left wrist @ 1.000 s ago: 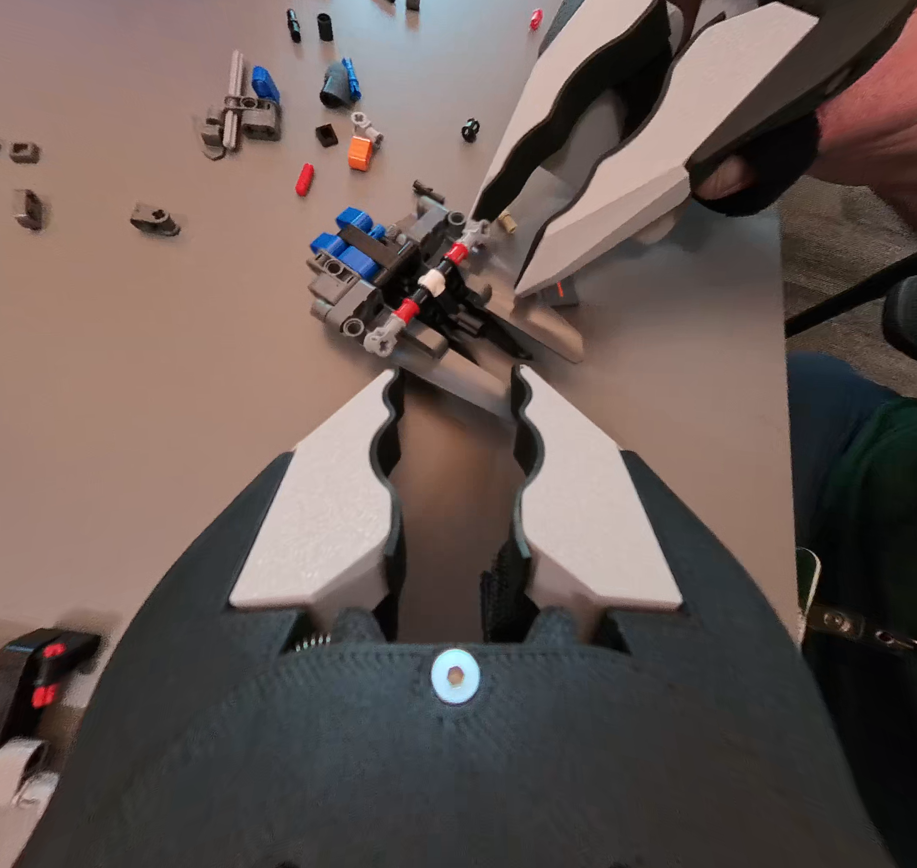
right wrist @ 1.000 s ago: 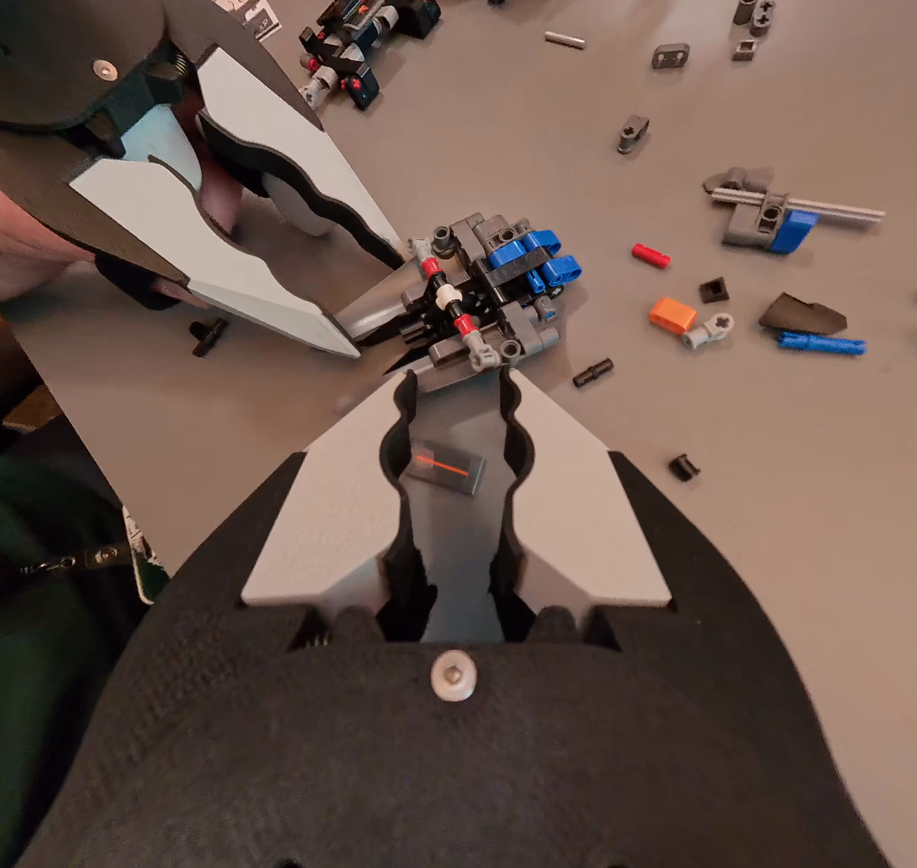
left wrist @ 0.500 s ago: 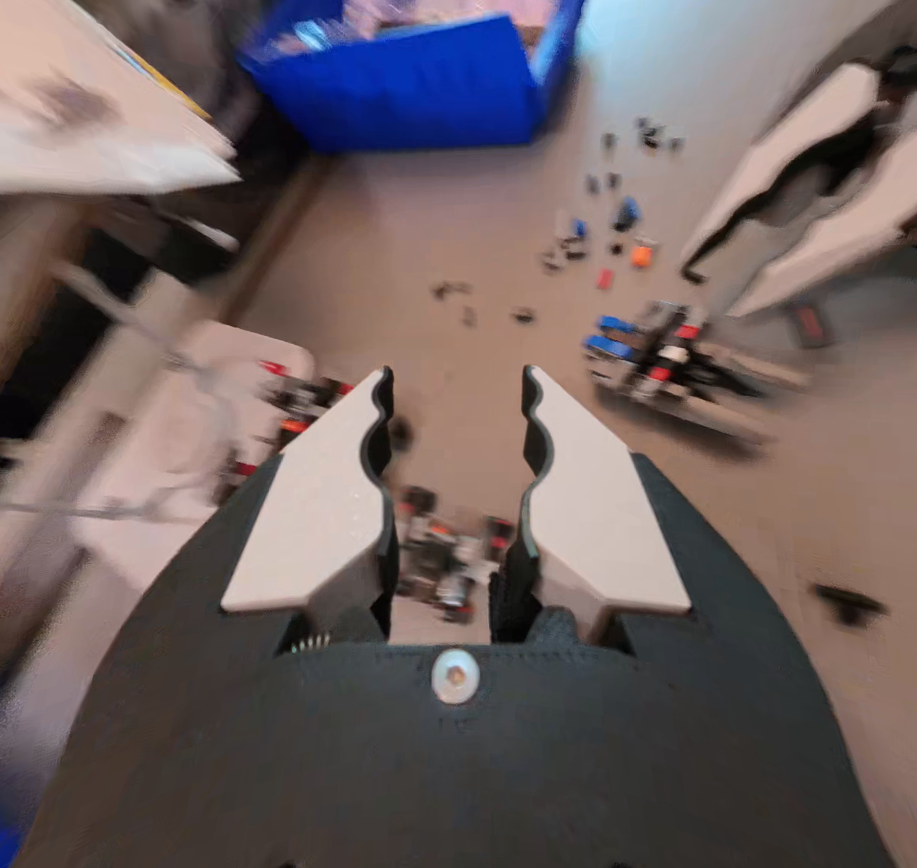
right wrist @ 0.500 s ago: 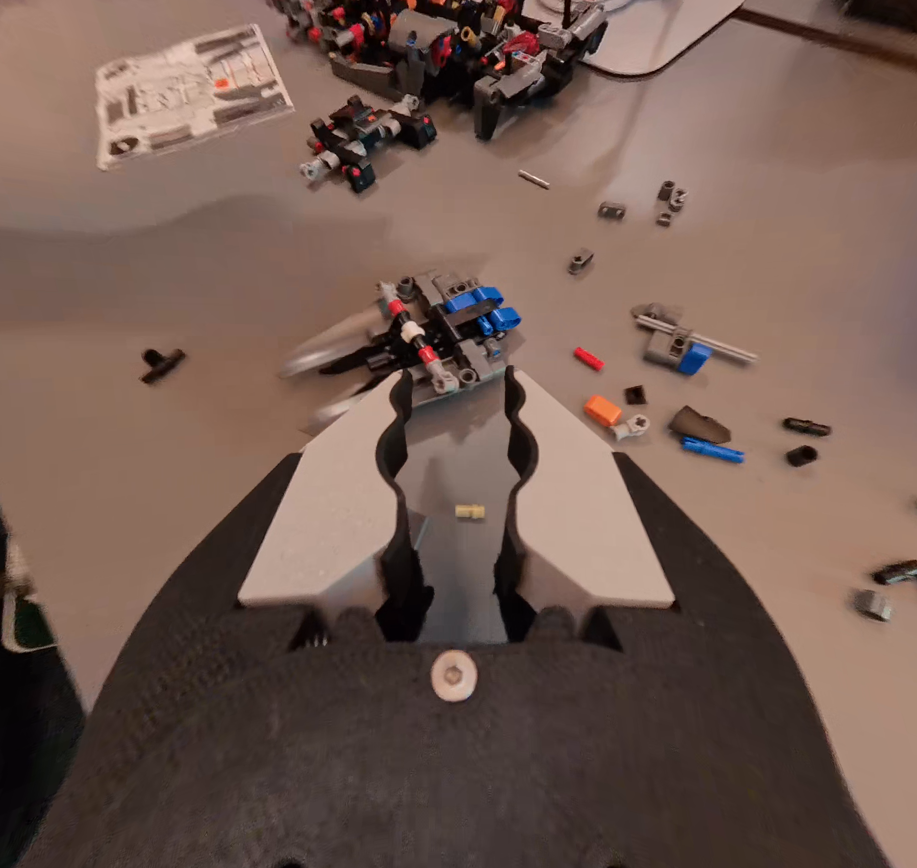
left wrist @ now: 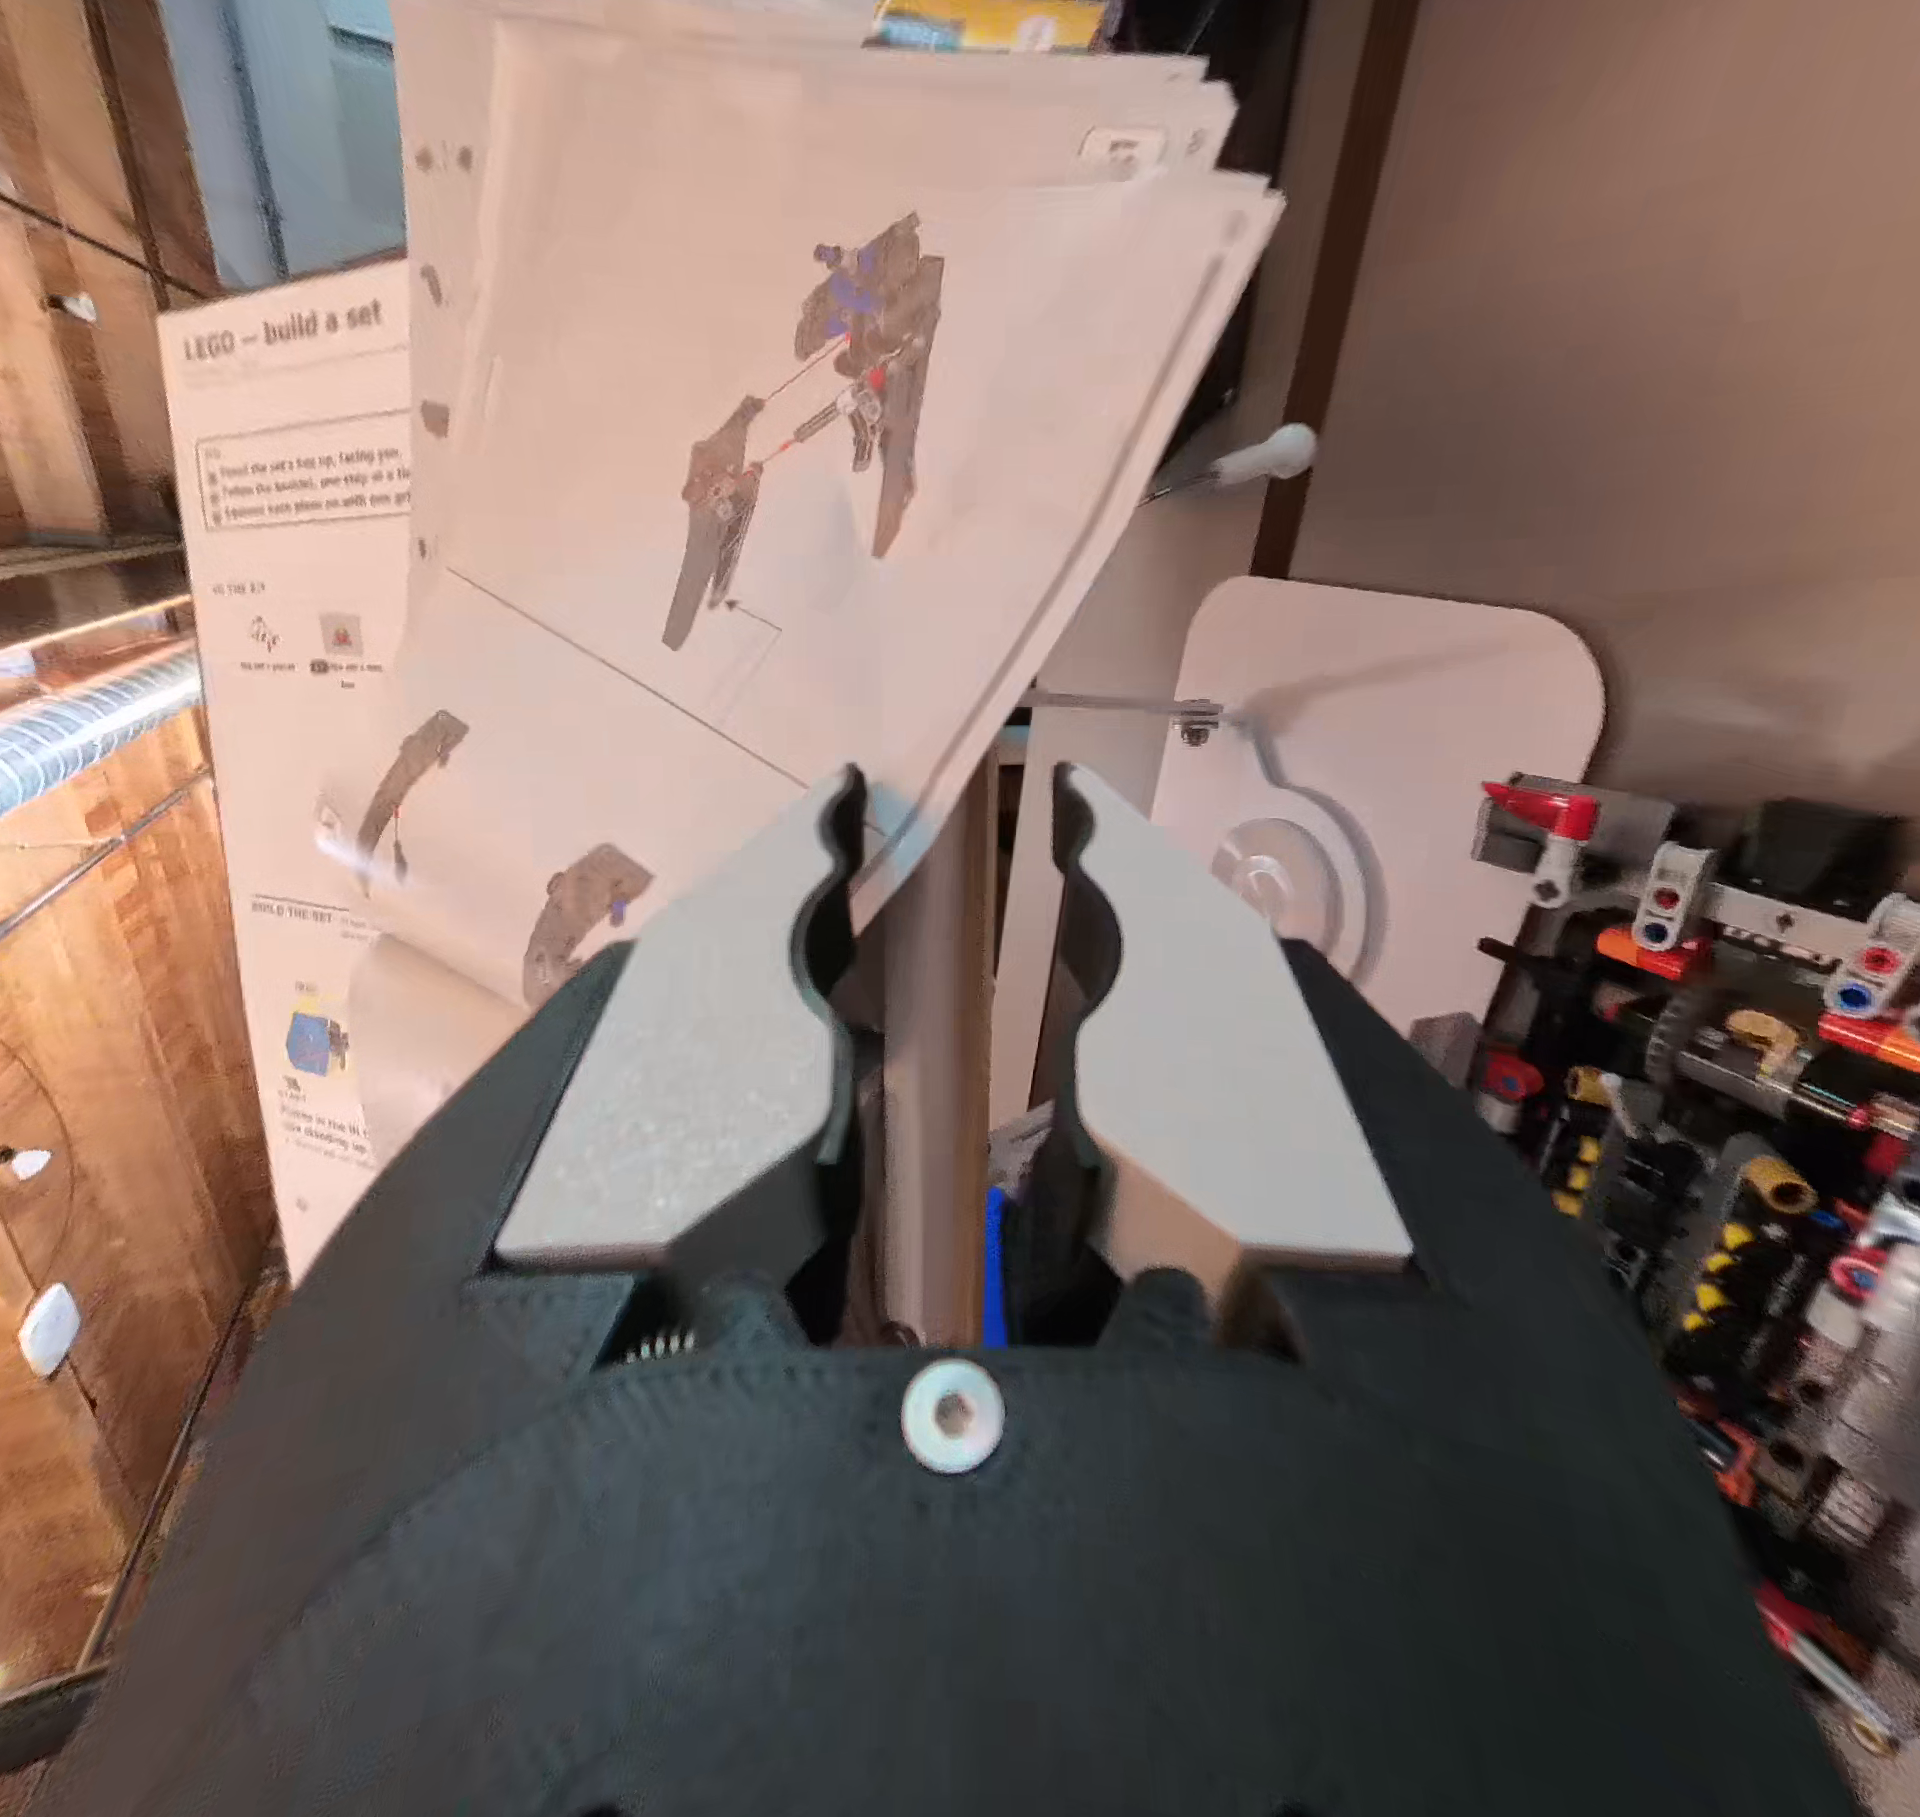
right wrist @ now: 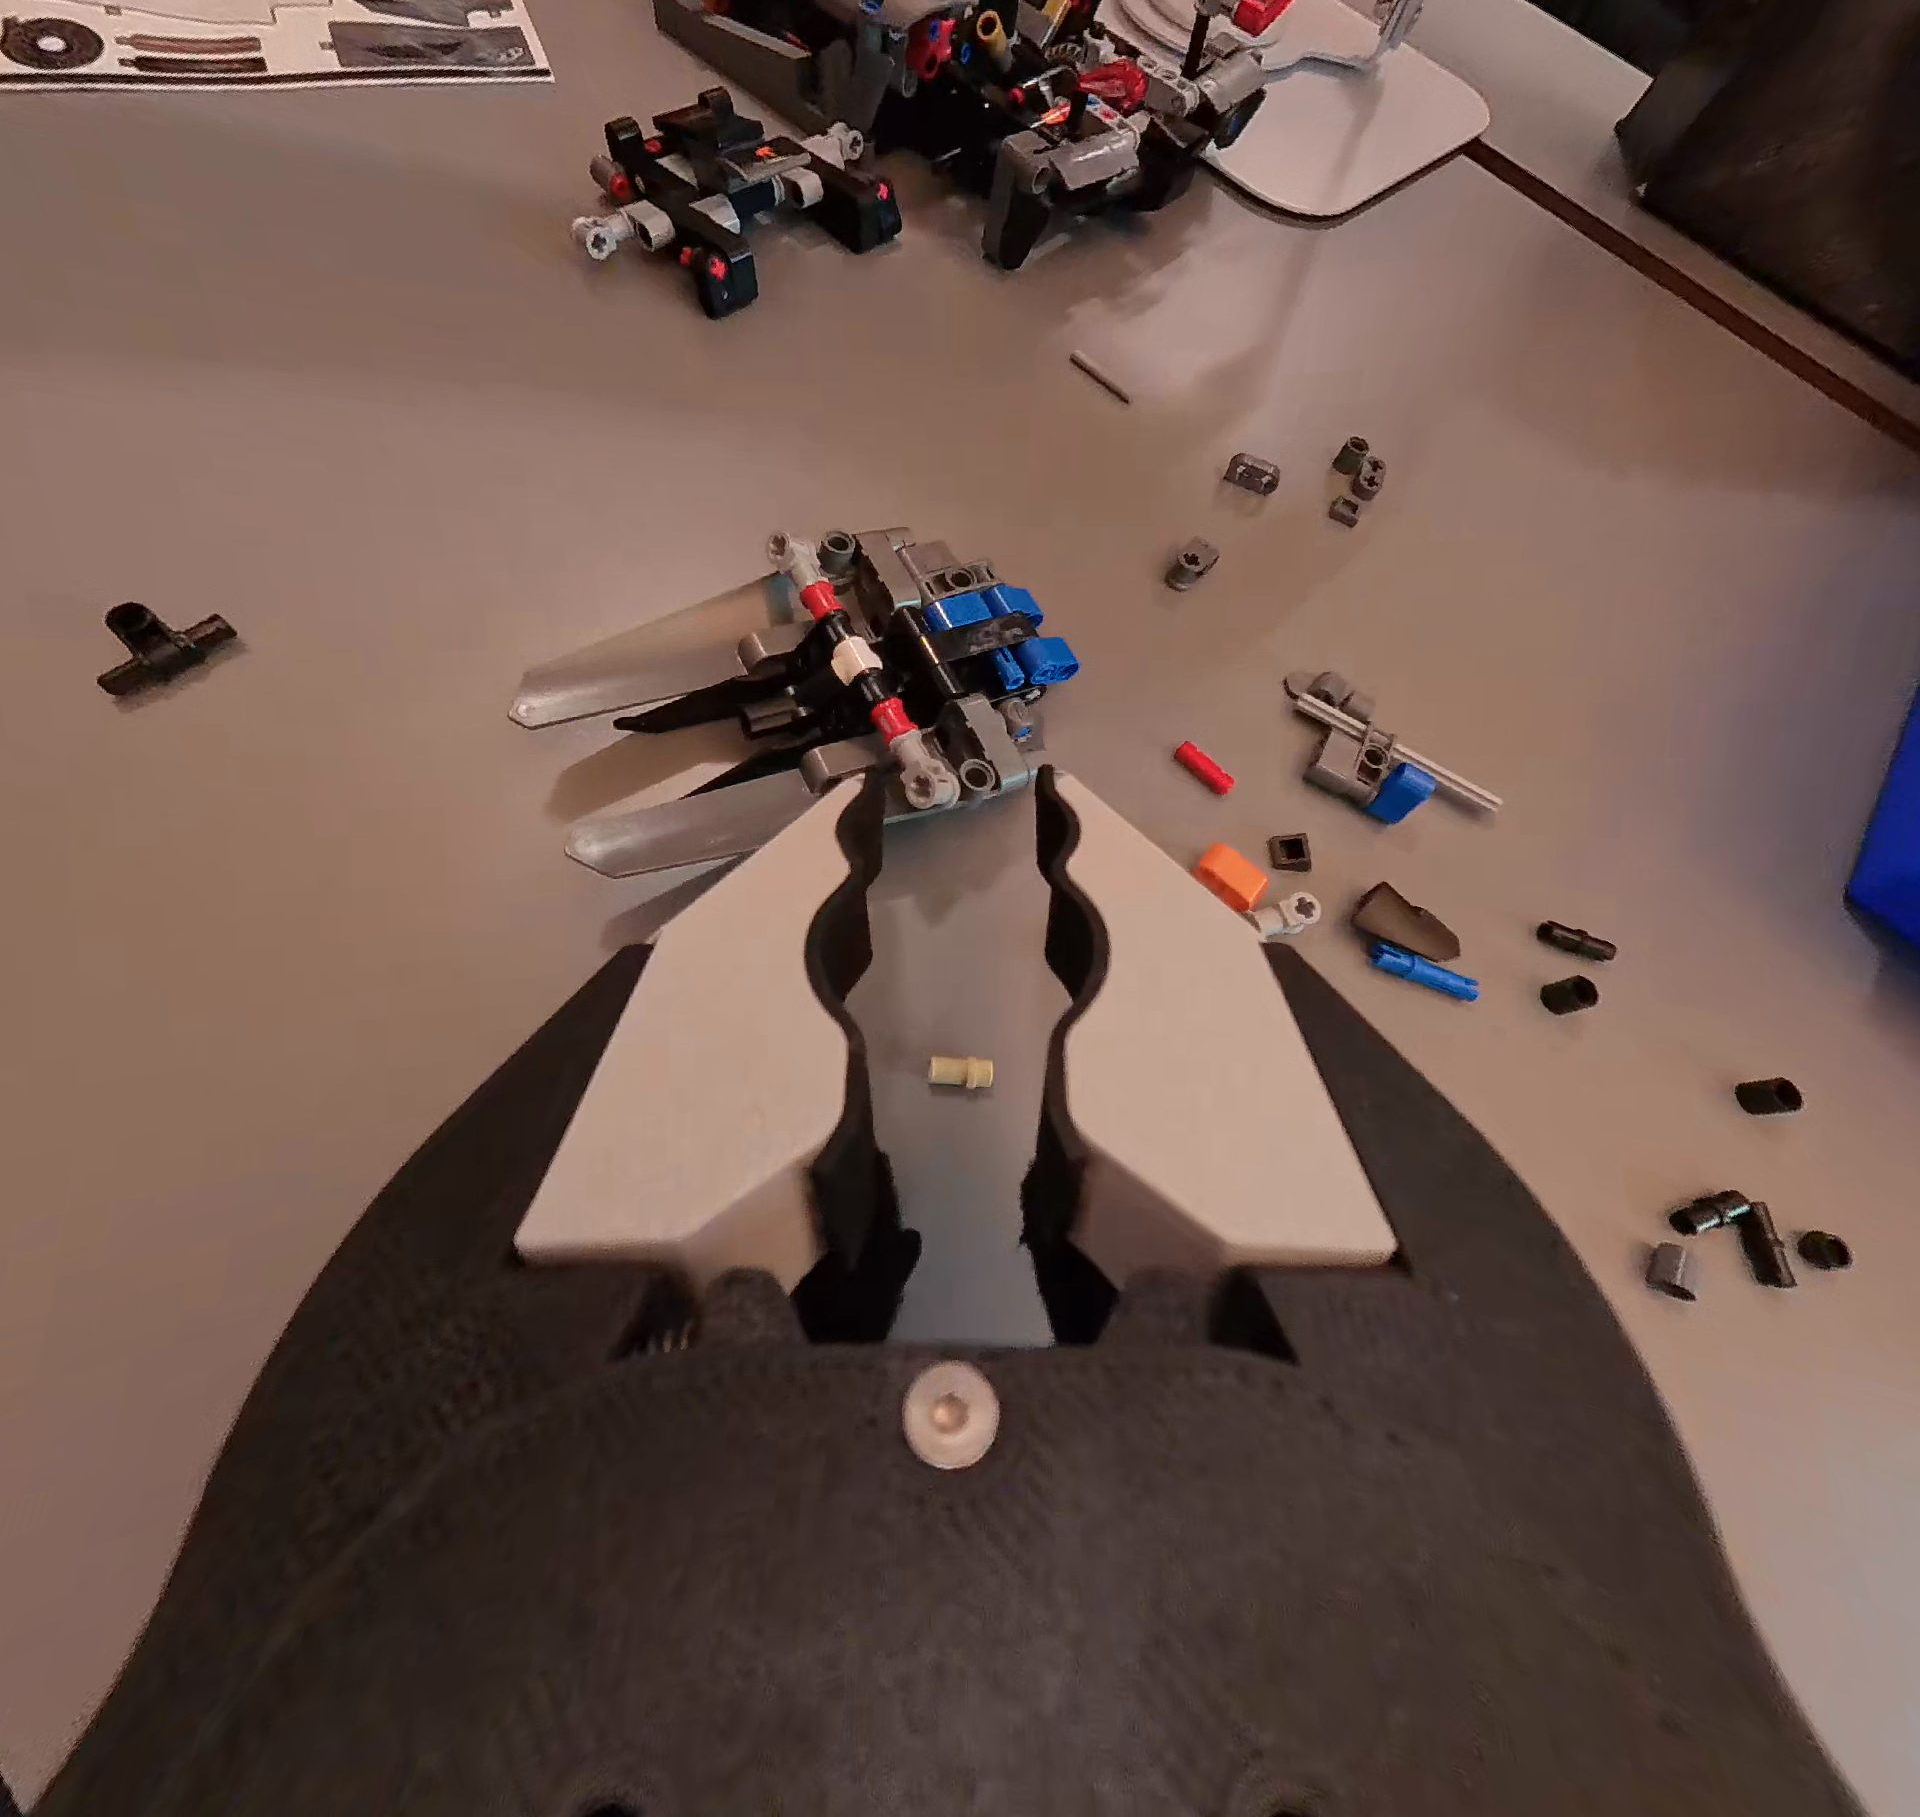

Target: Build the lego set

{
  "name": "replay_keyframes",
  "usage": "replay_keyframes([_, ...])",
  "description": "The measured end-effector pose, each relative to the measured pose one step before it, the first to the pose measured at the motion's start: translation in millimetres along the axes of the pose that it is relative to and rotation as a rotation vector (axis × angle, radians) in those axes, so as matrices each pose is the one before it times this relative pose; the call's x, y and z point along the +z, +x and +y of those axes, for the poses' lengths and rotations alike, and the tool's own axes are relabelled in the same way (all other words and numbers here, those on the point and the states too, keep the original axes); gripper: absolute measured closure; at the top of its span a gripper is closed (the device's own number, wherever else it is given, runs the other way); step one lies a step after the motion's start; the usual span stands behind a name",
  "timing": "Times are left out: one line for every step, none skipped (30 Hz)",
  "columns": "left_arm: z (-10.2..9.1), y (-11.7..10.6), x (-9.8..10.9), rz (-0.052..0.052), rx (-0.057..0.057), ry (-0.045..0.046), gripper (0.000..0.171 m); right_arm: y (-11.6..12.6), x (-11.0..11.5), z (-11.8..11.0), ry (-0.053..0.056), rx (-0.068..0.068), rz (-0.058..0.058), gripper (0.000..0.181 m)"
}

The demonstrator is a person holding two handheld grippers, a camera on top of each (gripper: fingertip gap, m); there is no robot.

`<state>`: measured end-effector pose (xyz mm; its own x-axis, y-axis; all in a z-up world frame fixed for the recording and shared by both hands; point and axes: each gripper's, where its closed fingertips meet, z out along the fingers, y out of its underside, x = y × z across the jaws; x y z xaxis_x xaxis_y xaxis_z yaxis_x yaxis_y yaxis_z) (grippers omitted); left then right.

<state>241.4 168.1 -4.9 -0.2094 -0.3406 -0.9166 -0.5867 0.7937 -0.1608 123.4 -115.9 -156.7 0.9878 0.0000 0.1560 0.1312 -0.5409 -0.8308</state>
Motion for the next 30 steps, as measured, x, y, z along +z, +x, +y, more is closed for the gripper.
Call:
replay_keyframes([1.12, -3.02, -0.07, -0.0153, -0.0033, 0.01783, 0.147, -0.14, -0.10, -0.13, 0.0007, 0.0027, -0.0041, 0.154])
replay_keyframes([2.22, -2.31, -0.97, -0.0079, 0.0011, 0.00799, 0.154, -0.18, -0.21, -0.32, 0.0022, 0.0029, -0.0044, 0.154])
replay_keyframes([4.35, -1.52, -0.29, 0.0010, -0.0033, -0.01282, 0.153, -0.20, -0.23, -0.27, 0.0026, 0.0012, -0.0038, 0.154])
replay_keyframes([3.38, -2.02, -0.40, -0.0011, -0.0048, -0.00842, 0.153, -0.31, -0.17, -0.28, 0.0016, -0.0006, -0.0027, 0.154])
replay_keyframes([-0.06, -1.03, -1.25, 0.0022, -0.0021, 0.01556, 0.156, -0.11, -0.03, -0.07, 0.0008, -0.0009, -0.0005, 0.154])
replay_keyframes([0.58, 0.08, -0.39, 0.0106, -0.0046, 0.00943, 0.161, -0.25, 0.18, 0.20, -0.0019, -0.0002, -0.0025, 0.154])
replay_keyframes([2.81, -0.81, 0.52, 0.0032, -0.0023, -0.01034, 0.161, -0.44, 0.47, 0.59, -0.0046, -0.0009, -0.0025, 0.154])
replay_keyframes([0.70, -1.45, 0.01, -0.0060, 0.0067, 0.00103, 0.162, -0.57, 0.55, 0.62, -0.0051, -0.0042, -0.0015, 0.154])
replay_keyframes([-1.26, 0.02, -1.09, 0.0024, -0.0016, 0.01280, 0.168, -0.94, 0.54, 0.58, -0.0044, -0.0069, -0.0019, 0.154])
replay_keyframes([-2.70, 0.59, -1.88, 0.0051, -0.0136, 0.01873, 0.171, -0.77, 0.42, 0.44, -0.0038, -0.0072, 0.0005, 0.154])
replay_keyframes([-2.16, 1.11, -1.75, 0.0086, -0.0066, 0.01180, 0.171, -0.25, 0.29, 0.39, -0.0030, -0.0056, 0.0021, 0.154])
replay_keyframes([-1.40, 0.86, -0.95, 0.0090, -0.0070, 0.00645, 0.171, -0.29, 0.30, 0.30, -0.0024, -0.0021, 0.0000, 0.154])
replay_keyframes([-1.39, -0.30, -0.90, 0.0023, -0.0135, 0.00761, 0.171, -0.19, -0.07, -0.10, 0.0008, 0.0010, -0.0024, 0.154])
replay_keyframes([-1.92, -0.55, -0.94, -0.0010, -0.0088, 0.01397, 0.171, -0.06, -0.51, -0.55, 0.0044, 0.0034, -0.0033, 0.155])
replay_keyframes([0.41, 0.31, 0.01, 0.0051, -0.0068, -0.00109, 0.171, 0.03, -0.68, -0.75, 0.0057, 0.0046, -0.0044, 0.155])
replay_keyframes([1.54, 0.98, 0.52, 0.0099, -0.0105, -0.00654, 0.171, -0.07, -0.64, -0.69, 0.0057, 0.0045, -0.0044, 0.155])
replay_keyframes([0.00, 0.13, -0.03, 0.0054, -0.0162, 0.00684, 0.171, -0.02, -0.50, -0.60, 0.0047, 0.0033, -0.0031, 0.155])
replay_keyframes([0.11, 0.03, -0.32, 0.0041, -0.0149, 0.00659, 0.171, -0.11, -0.42, -0.36, 0.0034, 0.0016, -0.0023, 0.155])
replay_keyframes([0.78, -0.06, -0.32, 0.0008, -0.0076, 0.00113, 0.171, -0.11, -0.34, -0.44, 0.0034, 0.0008, -0.0013, 0.155])
replay_keyframes([0.19, -0.59, -0.66, -0.0019, -0.0066, 0.00448, 0.171, -0.16, -0.38, -0.37, 0.0028, 0.0008, -0.0016, 0.155])
replay_keyframes([-0.13, -0.28, -0.67, -0.0002, -0.0099, 0.00656, 0.171, -0.27, -0.28, -0.46, 0.0031, 0.0003, -0.0027, 0.155])
replay_keyframes([0.13, -0.15, -0.50, -0.0001, -0.0066, 0.00389, 0.171, -0.20, -0.31, -0.28, 0.0030, 0.0011, -0.0030, 0.156])
replay_keyframes([0.83, -0.54, -0.41, -0.0033, -0.0064, -0.00292, 0.171, -0.24, -0.21, -0.24, 0.0020, 0.0018, -0.0030, 0.156])
replay_keyframes([-0.65, -0.64, -1.03, -0.0029, -0.0096, 0.00848, 0.171, -0.10, -0.26, -0.16, 0.0013, 0.0013, -0.0023, 0.156])
replay_keyframes([-0.98, -0.12, -1.13, 0.0007, -0.0100, 0.01061, 0.171, -0.05, -0.10, -0.19, 0.0017, 0.0009, -0.0014, 0.156])
replay_keyframes([0.57, -0.12, -0.66, 0.0024, -0.0074, -0.00083, 0.171, -0.14, -0.26, -0.31, 0.0026, 0.0006, -0.0014, 0.156])
replay_keyframes([0.79, -0.29, -0.50, 0.0002, -0.0048, -0.00182, 0.171, -0.15, -0.28, -0.28, 0.0024, 0.0008, -0.0014, 0.156])
replay_keyframes([0.66, -0.29, -0.38, 0.0000, -0.0026, 0.00002, 0.171, 0.06, -0.12, -0.13, 0.0013, 0.0013, -0.0011, 0.156])
replay_keyframes([0.33, 0.25, -0.14, 0.0008, 0.0026, 0.00199, 0.171, 0.05, -0.23, -0.24, 0.0018, 0.0010, -0.0006, 0.156])
replay_keyframes([0.79, 0.10, -0.15, -0.0011, 0.0044, -0.00088, 0.171, -0.05, -0.20, -0.14, 0.0016, 0.0010, -0.0006, 0.157])
